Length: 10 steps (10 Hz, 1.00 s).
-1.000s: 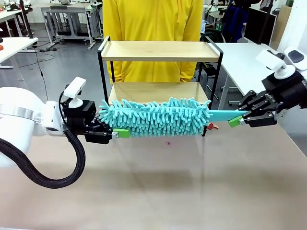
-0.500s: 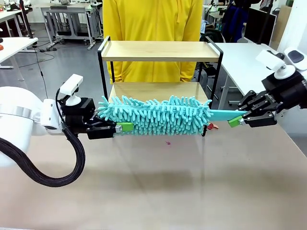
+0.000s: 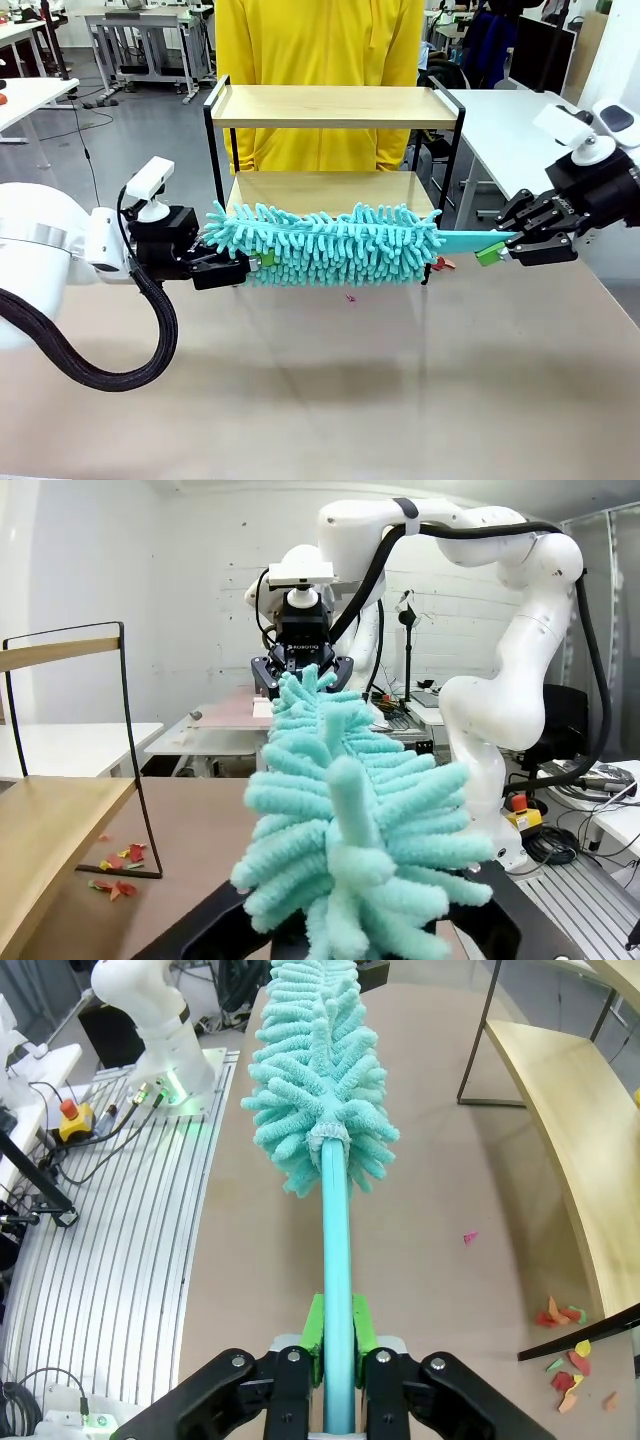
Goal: Clean the shelf.
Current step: Hand the Duster back to the human.
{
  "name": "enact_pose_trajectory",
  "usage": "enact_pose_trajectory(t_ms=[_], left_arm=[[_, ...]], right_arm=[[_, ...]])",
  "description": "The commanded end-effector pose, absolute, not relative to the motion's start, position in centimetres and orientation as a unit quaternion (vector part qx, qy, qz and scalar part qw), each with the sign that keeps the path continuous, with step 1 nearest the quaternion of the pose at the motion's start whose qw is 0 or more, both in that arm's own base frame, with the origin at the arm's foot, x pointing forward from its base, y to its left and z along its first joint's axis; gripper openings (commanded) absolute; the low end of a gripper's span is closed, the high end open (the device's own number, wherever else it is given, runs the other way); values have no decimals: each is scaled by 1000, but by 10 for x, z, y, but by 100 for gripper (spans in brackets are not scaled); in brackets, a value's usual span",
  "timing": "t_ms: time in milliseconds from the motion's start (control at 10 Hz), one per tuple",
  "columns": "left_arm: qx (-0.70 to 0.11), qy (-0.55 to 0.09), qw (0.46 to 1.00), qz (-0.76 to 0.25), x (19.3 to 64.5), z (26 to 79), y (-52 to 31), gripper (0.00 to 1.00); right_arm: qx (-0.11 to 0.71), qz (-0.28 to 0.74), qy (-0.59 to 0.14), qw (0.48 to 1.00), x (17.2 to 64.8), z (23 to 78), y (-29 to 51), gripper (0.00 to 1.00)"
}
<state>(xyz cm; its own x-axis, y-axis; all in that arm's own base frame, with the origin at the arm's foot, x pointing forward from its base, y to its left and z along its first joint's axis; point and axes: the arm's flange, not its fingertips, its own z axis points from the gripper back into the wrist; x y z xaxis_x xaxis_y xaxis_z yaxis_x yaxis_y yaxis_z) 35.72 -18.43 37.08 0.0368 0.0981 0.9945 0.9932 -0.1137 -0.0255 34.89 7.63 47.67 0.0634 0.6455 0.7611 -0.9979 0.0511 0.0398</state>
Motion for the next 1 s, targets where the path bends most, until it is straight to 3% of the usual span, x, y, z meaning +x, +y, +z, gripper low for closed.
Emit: enact_pose_trajectory(t_ms=[0, 400, 500, 600, 700, 900], left_arm=[[-576, -477, 448, -491, 323, 367, -183, 0], [-610, -469, 444, -459, 326, 366, -177, 0], [-573, -483, 449, -486, 356, 365, -185, 0], [-573, -483, 449, -486, 356, 365, -185, 0], [-573, -483, 449, -486, 356, 365, -185, 0], [-573, -483, 449, -486, 356, 365, -185, 0]], right_arm=[[309, 620, -300, 656, 350, 478, 82, 13], [309, 620, -300, 656, 350, 478, 82, 13], [305, 619, -290, 663, 348, 477, 76, 71], [328, 607, -291, 662, 344, 484, 69, 72], [350, 588, -289, 670, 339, 495, 57, 100], [376, 558, -297, 678, 331, 512, 29, 100]])
